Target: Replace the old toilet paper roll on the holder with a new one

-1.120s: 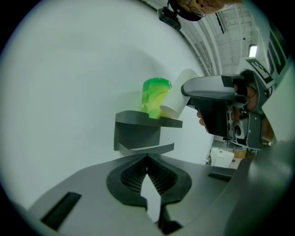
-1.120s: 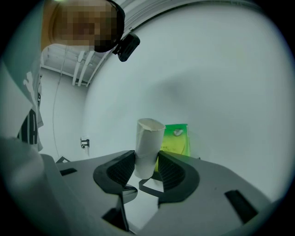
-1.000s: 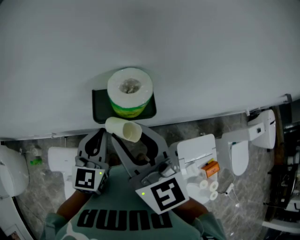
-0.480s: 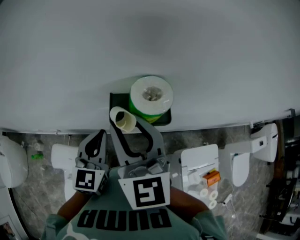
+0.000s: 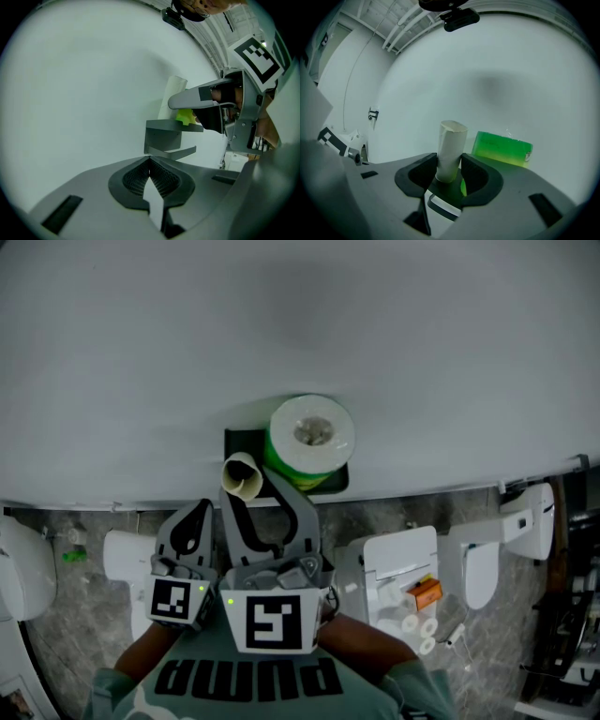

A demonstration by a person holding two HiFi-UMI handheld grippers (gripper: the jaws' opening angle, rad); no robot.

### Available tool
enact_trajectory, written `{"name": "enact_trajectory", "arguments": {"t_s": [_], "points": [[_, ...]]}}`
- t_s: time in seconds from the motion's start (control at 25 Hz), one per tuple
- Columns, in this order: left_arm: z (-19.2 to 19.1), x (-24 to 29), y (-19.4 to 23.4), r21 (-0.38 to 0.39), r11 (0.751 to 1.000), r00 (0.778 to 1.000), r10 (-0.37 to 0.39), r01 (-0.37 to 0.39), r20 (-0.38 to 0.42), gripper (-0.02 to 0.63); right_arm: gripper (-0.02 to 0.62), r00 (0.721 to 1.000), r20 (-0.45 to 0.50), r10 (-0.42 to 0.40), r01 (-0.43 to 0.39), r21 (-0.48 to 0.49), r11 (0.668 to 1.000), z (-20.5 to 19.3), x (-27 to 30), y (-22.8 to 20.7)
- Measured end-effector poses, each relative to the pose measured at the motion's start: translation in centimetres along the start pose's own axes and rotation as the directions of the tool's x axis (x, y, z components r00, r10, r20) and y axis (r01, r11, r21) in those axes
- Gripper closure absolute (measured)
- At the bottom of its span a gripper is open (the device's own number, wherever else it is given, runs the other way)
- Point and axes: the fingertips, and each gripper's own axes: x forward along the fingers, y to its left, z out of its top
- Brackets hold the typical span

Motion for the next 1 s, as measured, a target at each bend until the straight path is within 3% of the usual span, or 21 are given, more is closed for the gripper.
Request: {"name": "enact_trajectory", "arguments": {"t_s": [1.0], "points": [[-0.3, 1.0, -0.1, 0.001, 0.997, 0.997, -0.074, 0.074, -0.024, 0.603, 0.430, 0.996, -0.019, -0.083, 0.084, 0.066, 0.994, -1.1, 0.3, 0.1]]}}
